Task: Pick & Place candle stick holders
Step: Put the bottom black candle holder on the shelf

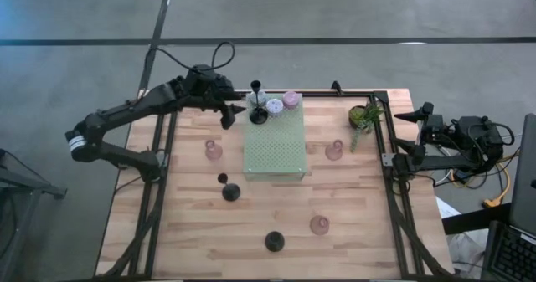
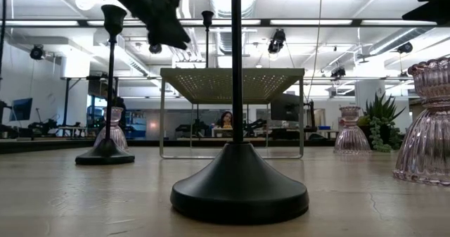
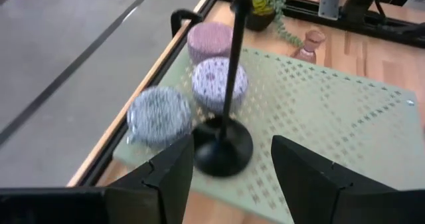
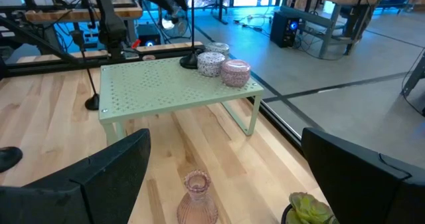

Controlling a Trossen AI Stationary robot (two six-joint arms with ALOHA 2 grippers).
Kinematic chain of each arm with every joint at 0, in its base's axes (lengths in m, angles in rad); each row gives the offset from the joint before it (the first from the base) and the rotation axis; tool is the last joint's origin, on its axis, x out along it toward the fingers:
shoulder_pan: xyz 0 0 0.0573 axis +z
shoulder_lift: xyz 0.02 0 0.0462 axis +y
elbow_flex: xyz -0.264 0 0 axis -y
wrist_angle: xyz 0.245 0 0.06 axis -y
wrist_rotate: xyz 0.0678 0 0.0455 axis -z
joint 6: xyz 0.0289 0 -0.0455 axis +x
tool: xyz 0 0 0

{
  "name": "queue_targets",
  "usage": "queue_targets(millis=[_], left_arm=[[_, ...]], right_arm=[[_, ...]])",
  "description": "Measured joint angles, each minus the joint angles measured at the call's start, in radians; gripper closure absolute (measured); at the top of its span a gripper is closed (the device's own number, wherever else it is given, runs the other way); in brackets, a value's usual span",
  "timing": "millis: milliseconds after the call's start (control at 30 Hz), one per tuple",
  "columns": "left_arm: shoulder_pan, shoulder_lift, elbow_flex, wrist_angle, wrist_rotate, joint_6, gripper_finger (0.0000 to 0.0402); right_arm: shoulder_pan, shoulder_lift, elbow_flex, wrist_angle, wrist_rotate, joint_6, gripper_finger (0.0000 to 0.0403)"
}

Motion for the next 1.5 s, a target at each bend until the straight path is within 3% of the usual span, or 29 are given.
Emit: queue_targets(millis=[300,467,633,800,1167,1400,1500], left_arm=[[-0.012,-0.175,0.0,-0.197,-0.009,-0.12,0.0195],[-0.05,-0.269,0.0,-0.224,-0.009,-0.176,0.0196],[-0.149,-0.35,-0.001,-0.223,-0.026,-0.241,0.021],[-0.299,-0.401,-0.015,-0.193,-0.143,-0.314,0.024],[-0.629,-0.318,-0.016,-0.03,-0.298,-0.313,0.0259],[-0.86,-0.212,-0.016,0.088,-0.55,-0.385,0.0259],[-0.94,-0.164,-0.016,0.161,-0.612,-0.416,0.0259]], right_arm=[[0.0,0.0,0.0,0.0,0.0,0.0,0.0019],[0.0,0.0,0.0,0.0,0.0,0.0,0.0019],[0.0,0.0,0.0,0.0,0.0,0.0,0.0019],[0.0,0.0,0.0,0.0,0.0,0.0,0.0019],[0.0,0.0,0.0,0.0,0.0,0.0,0.0019],[0.0,0.0,0.0,0.0,0.0,0.0,0.0019],[0.0,0.0,0.0,0.0,0.0,0.0,0.0019]])
